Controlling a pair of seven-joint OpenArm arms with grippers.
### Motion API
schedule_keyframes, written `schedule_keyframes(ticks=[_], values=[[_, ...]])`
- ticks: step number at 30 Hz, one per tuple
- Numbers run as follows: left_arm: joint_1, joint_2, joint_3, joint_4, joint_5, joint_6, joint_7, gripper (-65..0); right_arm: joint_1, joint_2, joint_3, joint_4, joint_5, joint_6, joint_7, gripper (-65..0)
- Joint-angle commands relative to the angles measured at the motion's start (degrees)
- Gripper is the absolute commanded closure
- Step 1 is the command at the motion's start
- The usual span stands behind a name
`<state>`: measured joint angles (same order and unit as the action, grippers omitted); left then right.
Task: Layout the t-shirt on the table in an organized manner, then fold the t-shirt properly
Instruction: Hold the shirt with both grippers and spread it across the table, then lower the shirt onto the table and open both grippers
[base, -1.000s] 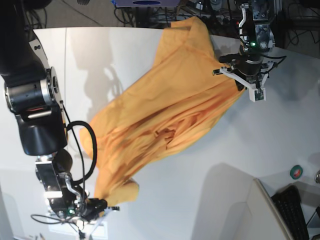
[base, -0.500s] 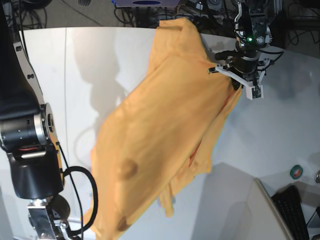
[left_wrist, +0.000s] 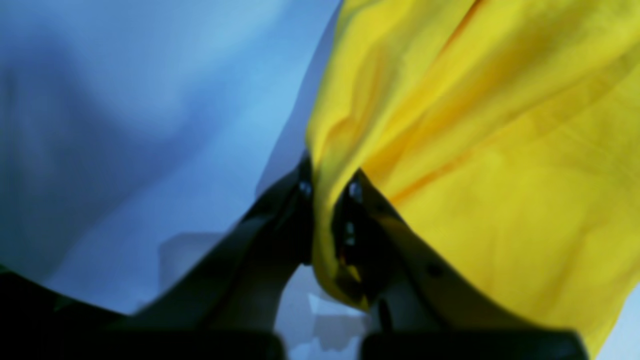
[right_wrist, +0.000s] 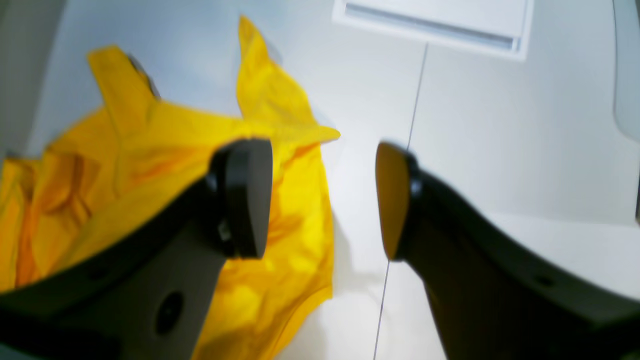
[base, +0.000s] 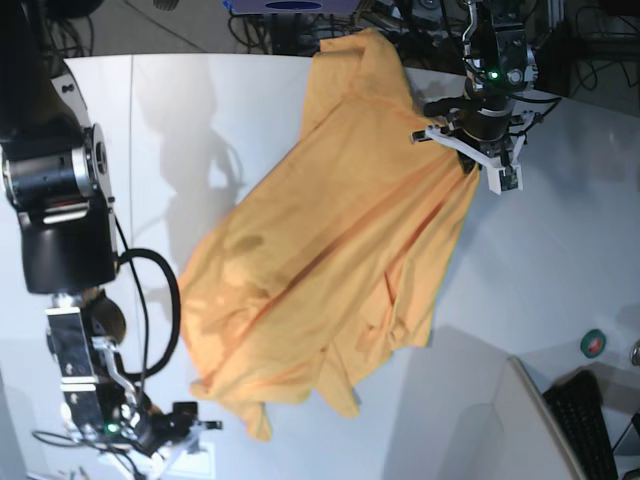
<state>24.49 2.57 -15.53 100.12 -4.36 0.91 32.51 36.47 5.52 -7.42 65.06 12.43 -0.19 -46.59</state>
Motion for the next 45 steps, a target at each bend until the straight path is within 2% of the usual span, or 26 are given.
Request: schedule_keyframes(ticks=[1,3,5,7,8,9,12,17,20,24,27,30,36,39,41,45], values=[[0.0,-0.2,-0.1,0.9,0.3,0.1,-1.1,0.0,-1.5,-0.2,2.8,3.4,0.2,-0.1,-0.6,-31.8],[0.0,-0.2,0.0,0.9,0.3,0.1,-1.1,0.0,-7.0,-0.5,6.1,6.6,0.2,-0.1,-1.8,-31.7],[-0.2,-0.2,0.0,0.9,0.3,0.1,-1.1,0.0,-11.9,-0.5,5.8,8.7,0.2,-0.1,-1.9,-26.6],[-0.3,-0.2,0.1,0.9,0.3,0.1,-1.1,0.0,-16.2,-0.5,4.4,10.9,0.2,0.1,-1.5,-15.5],[-0.4,-0.2,0.1,0.9,0.3,0.1,-1.1,0.0,-18.3,-0.5,3.2,11.9,0.2,0.1,-1.5,-6.3],[-0.4,-0.1,0.1,0.9,0.3,0.1,-1.1,0.0,-19.9,-0.6,2.0,12.5,0.2,0.1,-1.5,0.0],[-0.7,0.6,0.1,0.9,0.3,0.1,-1.1,0.0,-23.3,-1.8,-0.7,12.6,0.2,0.1,-1.5,0.0],[-1.0,1.1,0.3,0.9,0.3,0.1,-1.1,0.0,-25.9,-4.5,-1.2,9.6,0.2,0.2,0.3,0.0],[-0.7,1.1,2.3,0.9,0.3,0.1,-1.1,0.0,-24.8,-4.6,-1.2,2.4,0.2,0.2,4.7,0.0],[-0.7,1.2,2.7,0.1,0.3,0.1,-1.1,0.0,-22.8,-4.2,-1.2,-4.6,0.2,0.2,6.9,0.0],[-0.7,1.2,2.6,-1.3,0.3,0.1,-1.1,0.0,-21.3,-3.1,-1.2,-8.2,0.1,0.2,7.2,0.0],[-0.6,1.1,2.2,-1.6,0.3,0.1,-1.1,0.0,-19.5,-2.0,-0.9,-12.5,0.0,0.2,10.1,0.0],[1.0,1.0,2.0,-1.0,0.4,0.1,-1.0,0.0,-14.1,2.7,-0.8,-20.4,0.0,0.1,12.5,0.0],[2.2,1.0,2.0,-0.7,0.4,0.1,-1.0,-25.3,-11.9,5.0,-0.8,-22.8,0.0,0.1,13.4,0.0],[3.4,1.0,2.0,1.3,0.3,0.1,-1.0,-35.1,-11.0,6.5,-0.8,-23.3,0.0,0.1,13.4,0.0],[5.6,1.0,1.6,5.7,0.3,0.1,-1.0,-36.7,-10.2,9.7,-0.8,-23.0,0.0,0.1,13.4,0.0]])
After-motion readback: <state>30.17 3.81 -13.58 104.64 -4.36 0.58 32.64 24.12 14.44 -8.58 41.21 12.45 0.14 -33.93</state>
